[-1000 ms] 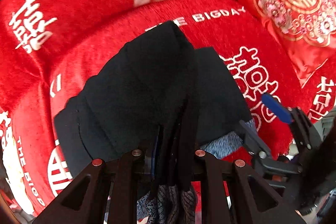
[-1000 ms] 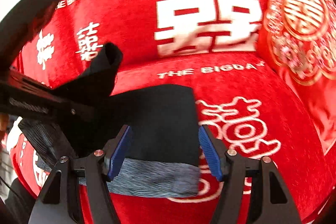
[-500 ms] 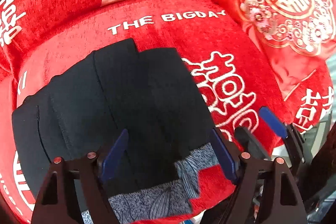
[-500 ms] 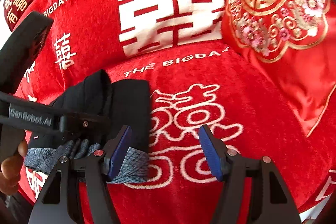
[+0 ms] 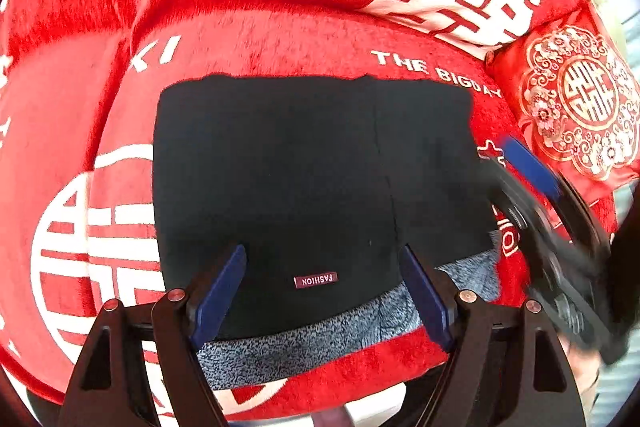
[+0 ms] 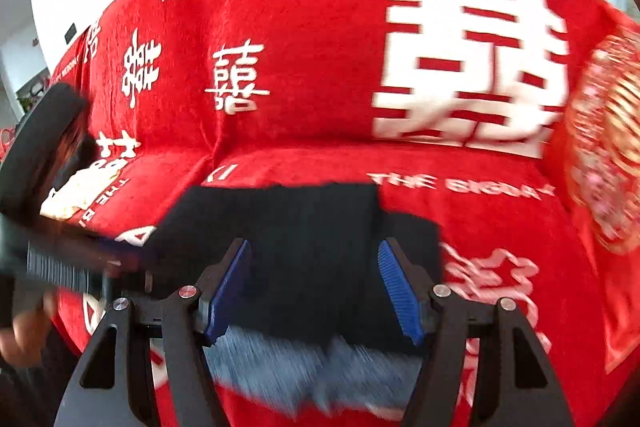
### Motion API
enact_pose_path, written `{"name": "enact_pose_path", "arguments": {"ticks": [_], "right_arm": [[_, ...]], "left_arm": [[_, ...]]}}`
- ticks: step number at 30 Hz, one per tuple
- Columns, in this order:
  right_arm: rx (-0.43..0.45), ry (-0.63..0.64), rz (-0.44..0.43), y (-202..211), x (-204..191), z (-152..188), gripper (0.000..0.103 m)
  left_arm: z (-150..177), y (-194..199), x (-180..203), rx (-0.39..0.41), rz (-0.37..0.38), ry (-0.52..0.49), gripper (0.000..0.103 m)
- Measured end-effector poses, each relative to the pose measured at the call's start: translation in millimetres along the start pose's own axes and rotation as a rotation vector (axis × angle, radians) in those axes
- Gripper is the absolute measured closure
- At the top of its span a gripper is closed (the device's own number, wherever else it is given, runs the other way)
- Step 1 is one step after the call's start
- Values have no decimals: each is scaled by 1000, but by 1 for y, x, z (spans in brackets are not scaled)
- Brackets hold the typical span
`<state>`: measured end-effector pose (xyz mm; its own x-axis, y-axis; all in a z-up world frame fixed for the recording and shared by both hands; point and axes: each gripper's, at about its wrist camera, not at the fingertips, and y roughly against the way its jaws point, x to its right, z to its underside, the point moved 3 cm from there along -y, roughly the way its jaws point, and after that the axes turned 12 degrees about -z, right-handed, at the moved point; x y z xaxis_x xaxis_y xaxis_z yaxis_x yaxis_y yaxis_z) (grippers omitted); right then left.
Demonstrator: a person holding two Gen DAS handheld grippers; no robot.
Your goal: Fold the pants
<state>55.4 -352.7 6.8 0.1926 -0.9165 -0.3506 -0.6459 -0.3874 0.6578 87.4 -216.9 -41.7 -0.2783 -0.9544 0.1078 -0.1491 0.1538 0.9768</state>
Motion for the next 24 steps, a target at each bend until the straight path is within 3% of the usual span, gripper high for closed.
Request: {"name": "enact_pose_path", "arguments": {"ticks": [1,3,4,7,10,15,24], "right_arm": [[-45,-4,6,-19,4,-3,33],[-230,-35,108,-65,28,8,33],[-238,-72,106,-75,41,13,29],[-216,-107,78,-72,50,12,25],[-224,-98,91,-63,49,12,25],[-186,-191,26,-44,53,8,24],[-175,-139,29,-53,56,-9,21]], "left_arm": [[0,-6,3,5,-22,-22,23],[3,-16,11,16,-83,-74,23],[5,-17,18,35,-133,-113,23],[11,-15,28,68,-195,-175,21],[12,-13,21,73,-186,-165,21],[12,-8,20,81,-190,-167,21],[15,-5,22,91,-197,-173,21]]}}
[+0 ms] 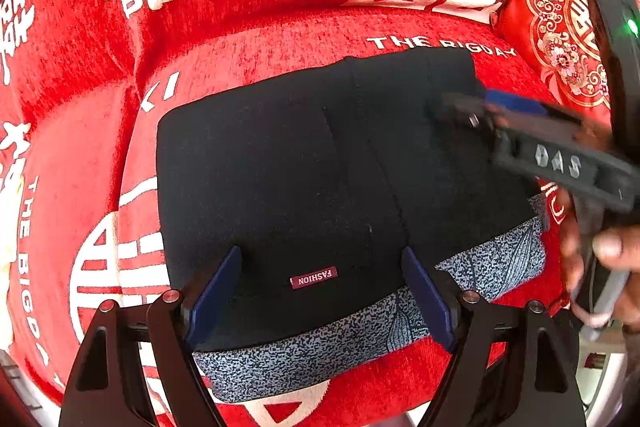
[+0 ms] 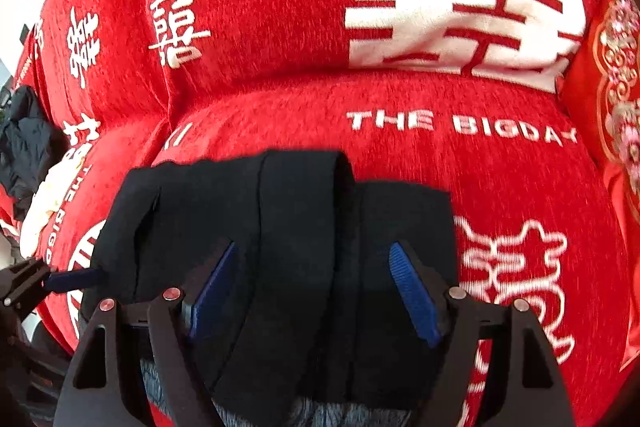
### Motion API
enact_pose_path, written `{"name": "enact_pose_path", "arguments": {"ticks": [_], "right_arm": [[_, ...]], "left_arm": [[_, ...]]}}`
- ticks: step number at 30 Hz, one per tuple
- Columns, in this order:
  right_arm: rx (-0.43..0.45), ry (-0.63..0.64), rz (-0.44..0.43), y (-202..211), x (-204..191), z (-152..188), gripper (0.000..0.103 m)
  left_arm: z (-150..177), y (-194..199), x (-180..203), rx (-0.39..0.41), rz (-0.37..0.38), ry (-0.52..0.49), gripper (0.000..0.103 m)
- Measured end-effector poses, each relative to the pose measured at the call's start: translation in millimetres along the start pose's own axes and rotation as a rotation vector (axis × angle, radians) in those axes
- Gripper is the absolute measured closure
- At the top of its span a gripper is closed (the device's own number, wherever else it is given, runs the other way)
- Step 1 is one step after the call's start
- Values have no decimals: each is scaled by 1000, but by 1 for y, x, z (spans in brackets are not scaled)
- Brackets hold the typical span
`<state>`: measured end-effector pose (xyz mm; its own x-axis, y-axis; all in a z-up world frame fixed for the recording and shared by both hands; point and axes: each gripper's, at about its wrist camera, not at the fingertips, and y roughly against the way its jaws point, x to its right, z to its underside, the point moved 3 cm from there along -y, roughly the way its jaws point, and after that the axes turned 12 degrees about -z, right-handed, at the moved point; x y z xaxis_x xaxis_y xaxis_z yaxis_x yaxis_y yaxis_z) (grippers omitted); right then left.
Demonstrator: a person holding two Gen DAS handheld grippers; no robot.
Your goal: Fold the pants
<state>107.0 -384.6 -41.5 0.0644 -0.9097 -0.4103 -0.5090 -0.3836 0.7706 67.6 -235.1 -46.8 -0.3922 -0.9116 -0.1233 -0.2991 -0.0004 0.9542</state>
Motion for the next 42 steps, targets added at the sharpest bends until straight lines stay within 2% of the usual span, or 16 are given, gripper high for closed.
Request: {"name": "enact_pose_path", "arguments": {"ticks": [6,9,11,12,14,15,19,22,27,28,31,35,37,39,41,42], "right_arm": [[-18,55,-20,-27,-2,-25,14],[-12,97,-78,-31,-11,-29,18],[-3,125,-79,-29,-15,-30,35],[-5,119,-84,-27,-13,-31,60],[12,68,-161,-16,-7,-32,79],[29,76,-170,-8,-7,-32,95],[86,132,-176,17,-16,-32,95],[67,116,-138,11,-11,-30,96],[208,82,-149,54,-10,-41,96],[199,61,-140,52,-4,-42,96],[43,31,-43,6,23,-28,95],[69,19,5,-8,30,-23,86],[80,-7,28,2,32,-25,66],[136,-19,48,24,33,-26,63],[213,-8,25,52,24,-24,63],[217,-2,5,59,18,-20,63]], "left_arm": [[-2,-1,-2,0,4,1,21],[-3,-4,-2,2,-1,-6,21],[-3,-5,-4,2,0,6,21],[-4,-5,-5,0,12,12,21],[-4,-3,-6,-2,19,22,21],[-4,-2,-6,-1,28,23,21],[-2,-2,-2,10,26,6,21],[-4,0,2,9,24,0,21],[-11,19,10,45,111,-3,21],[-13,17,14,41,107,-13,21],[-18,-1,27,26,54,-49,19],[-20,-4,40,41,-5,-83,15],[-21,-6,38,37,4,-79,13],[-22,-7,37,39,9,-77,13],[-22,-7,37,40,12,-72,13],[-22,-6,37,41,12,-70,13]]}}
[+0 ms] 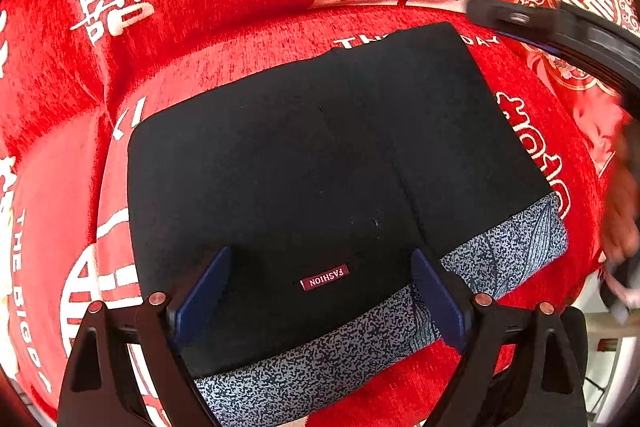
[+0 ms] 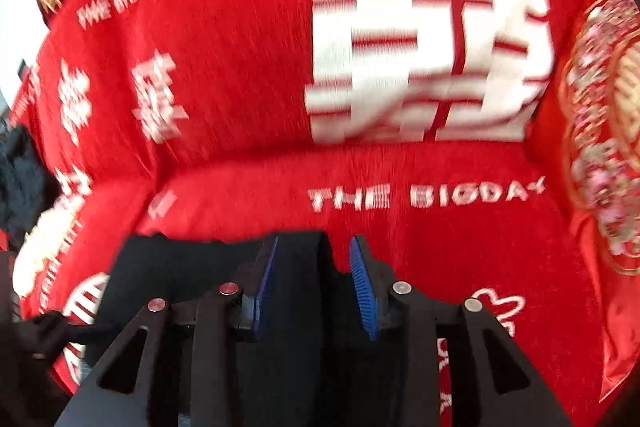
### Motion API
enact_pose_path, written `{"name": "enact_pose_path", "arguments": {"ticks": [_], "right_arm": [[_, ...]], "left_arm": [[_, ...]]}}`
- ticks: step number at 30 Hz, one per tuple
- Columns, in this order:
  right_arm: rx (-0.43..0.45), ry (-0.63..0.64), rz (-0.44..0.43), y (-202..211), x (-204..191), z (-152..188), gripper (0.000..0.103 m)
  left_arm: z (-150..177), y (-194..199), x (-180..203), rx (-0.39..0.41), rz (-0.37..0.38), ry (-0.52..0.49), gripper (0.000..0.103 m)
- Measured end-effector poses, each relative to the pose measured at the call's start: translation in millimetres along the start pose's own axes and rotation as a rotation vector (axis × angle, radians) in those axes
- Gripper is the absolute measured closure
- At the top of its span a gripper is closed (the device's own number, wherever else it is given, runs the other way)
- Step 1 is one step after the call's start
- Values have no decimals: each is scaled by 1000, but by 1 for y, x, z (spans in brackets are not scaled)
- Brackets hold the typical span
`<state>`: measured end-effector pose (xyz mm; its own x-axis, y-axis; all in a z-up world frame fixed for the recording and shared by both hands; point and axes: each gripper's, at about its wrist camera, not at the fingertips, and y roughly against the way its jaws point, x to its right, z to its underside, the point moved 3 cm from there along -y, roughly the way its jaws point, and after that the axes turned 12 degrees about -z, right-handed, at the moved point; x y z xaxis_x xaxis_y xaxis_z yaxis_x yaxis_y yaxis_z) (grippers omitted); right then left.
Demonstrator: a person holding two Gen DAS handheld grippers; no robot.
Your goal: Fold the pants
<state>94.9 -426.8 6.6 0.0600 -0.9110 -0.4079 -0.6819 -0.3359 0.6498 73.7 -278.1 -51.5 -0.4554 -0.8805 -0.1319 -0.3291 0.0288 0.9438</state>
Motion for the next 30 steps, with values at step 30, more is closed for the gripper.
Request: {"name": "enact_pose_path", "arguments": {"ticks": [30], "right_arm": [[-202,20,-6,33,12,55,21]], "left_arm": [[38,27,-101,-9,86,198,13]]}}
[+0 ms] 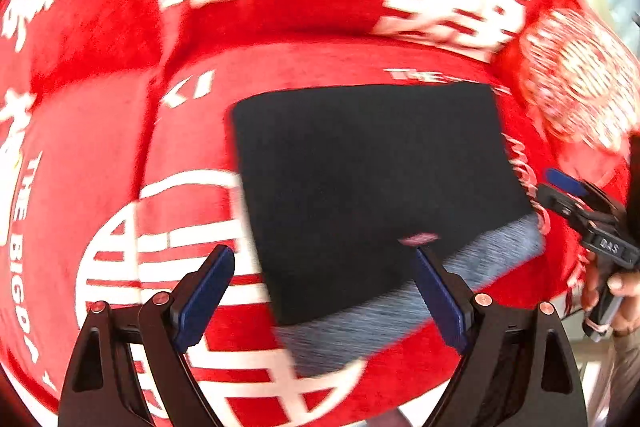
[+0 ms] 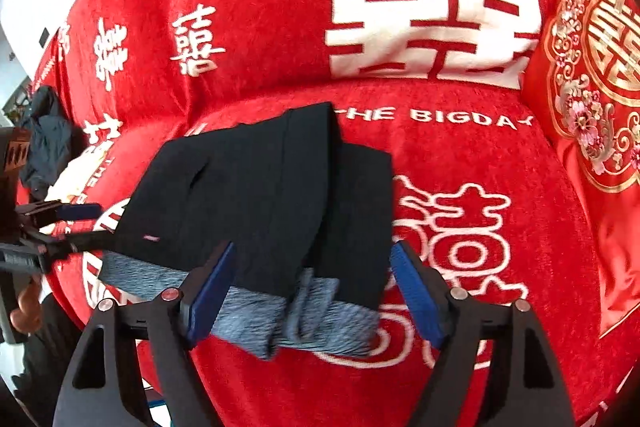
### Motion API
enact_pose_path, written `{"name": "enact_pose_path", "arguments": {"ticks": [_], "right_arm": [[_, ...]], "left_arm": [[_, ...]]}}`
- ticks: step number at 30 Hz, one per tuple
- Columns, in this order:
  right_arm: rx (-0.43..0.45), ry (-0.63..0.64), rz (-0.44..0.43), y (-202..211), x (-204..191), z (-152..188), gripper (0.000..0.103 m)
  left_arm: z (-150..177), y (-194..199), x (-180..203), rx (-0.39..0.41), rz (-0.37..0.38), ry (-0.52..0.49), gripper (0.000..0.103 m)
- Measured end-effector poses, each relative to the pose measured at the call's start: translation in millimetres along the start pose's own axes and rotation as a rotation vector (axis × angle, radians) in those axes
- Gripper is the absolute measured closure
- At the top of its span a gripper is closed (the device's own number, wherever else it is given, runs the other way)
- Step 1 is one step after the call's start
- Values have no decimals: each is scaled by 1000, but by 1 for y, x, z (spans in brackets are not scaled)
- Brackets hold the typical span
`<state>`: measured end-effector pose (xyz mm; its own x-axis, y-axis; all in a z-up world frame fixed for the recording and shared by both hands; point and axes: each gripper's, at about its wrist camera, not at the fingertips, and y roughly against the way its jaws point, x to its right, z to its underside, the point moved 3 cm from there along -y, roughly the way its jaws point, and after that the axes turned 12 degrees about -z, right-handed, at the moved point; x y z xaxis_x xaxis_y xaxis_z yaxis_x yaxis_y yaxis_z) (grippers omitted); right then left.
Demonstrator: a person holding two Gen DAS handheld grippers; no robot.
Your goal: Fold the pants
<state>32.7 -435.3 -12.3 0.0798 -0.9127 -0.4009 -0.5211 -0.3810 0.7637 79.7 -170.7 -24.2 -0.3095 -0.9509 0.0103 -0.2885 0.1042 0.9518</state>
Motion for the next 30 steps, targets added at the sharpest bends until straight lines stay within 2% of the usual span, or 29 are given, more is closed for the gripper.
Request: {"name": "enact_pose_path", "arguments": {"ticks": [2,4,5,8,12,15,17,18,22,27,30], "right_arm": [[-10,-31,3,-6,14,1,21],[-17,-130,-61,-14,32,3,21],[-31,-197,-101,-19,42,5,21],[-48,-249,-129,-27,53,8,21],[-51,-251,-167,-33,49,7,21],[-99,-249,-190,-50,44,6,18],[-130,-262,-210,-61,40,6,17],[-134,-262,-206,-64,39,4,13],[-157,-224,-200,-75,31,1,4],[-147,-193,-192,-81,27,-3,4],[-145,-162,-191,-78,22,-4,8]], "left_arm": [[0,-10,-17,-40,28,48,13],[-3,-19,-24,-70,55,81,13],[-3,-22,-25,-76,65,84,13],[-2,-27,-19,-81,56,59,13],[-7,-34,6,-84,28,-2,13],[-12,-39,18,-73,-14,-21,12],[-15,-40,22,-69,-36,-12,5],[-15,-41,23,-64,-54,-5,1],[-15,-44,33,-49,-68,-13,1],[-16,-52,30,-44,-28,1,1],[-15,-54,26,-36,10,2,1]]}}
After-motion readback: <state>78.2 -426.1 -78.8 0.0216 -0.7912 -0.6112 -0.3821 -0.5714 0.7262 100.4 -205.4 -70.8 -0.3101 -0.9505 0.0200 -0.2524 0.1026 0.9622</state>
